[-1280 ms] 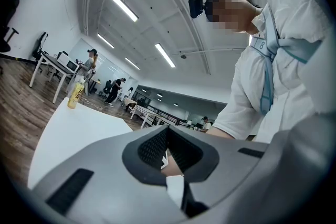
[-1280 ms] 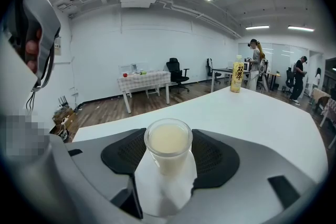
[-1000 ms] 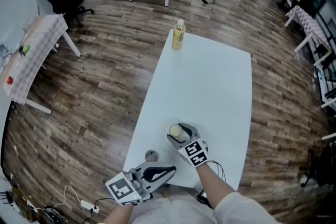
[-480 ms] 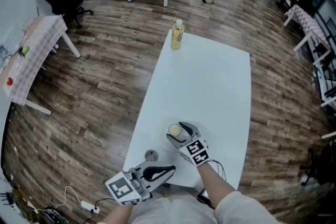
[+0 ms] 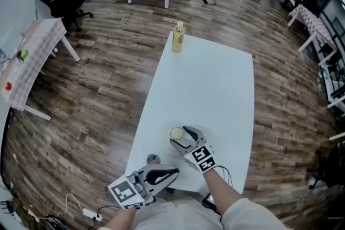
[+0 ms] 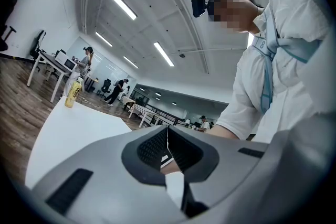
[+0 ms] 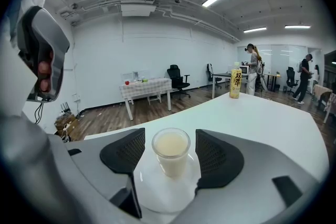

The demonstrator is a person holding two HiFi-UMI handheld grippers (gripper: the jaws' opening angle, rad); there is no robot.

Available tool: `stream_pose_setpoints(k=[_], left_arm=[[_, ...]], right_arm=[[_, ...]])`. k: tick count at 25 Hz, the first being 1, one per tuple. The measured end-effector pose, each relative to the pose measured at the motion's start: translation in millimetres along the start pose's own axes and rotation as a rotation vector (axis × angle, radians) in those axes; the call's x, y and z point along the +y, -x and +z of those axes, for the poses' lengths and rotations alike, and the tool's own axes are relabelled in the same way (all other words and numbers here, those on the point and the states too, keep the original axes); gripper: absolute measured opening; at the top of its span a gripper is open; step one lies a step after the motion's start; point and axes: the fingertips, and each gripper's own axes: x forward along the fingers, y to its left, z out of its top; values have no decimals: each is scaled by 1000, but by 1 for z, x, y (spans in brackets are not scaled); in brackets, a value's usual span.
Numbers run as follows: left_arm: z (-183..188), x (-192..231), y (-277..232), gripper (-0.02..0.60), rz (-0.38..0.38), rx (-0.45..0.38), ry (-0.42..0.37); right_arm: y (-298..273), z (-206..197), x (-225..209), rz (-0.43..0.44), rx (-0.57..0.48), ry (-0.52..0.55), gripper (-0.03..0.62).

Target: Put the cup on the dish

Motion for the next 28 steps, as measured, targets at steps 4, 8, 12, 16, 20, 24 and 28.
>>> stream_pose_setpoints(k=[4,8,12,16,20,24,28], left_arm=[[1,1,-1,2,-3,1,-3],[5,1,-3,2,-9,-2,-11],[8,1,-5,2,-15,-9,-9],[8,1,-5,2,-18,-2,-17],[7,3,-5,2,-17,8,-18],[5,2,-9,2,-26,15,-18],[5,1,-11,2,-38,21,-20]], right_arm=[[6,3,2,-2,-12,0,301],[14,5,3,-13,-19,7,301],[23,4,3,-21,-15,10,301],[32,8,5,-17,-31,5,299],[45,17,4,-32,-58,12,256],[57,24,0,-55,-97,16,170],[66,27,-1,-71,-112,25,81]])
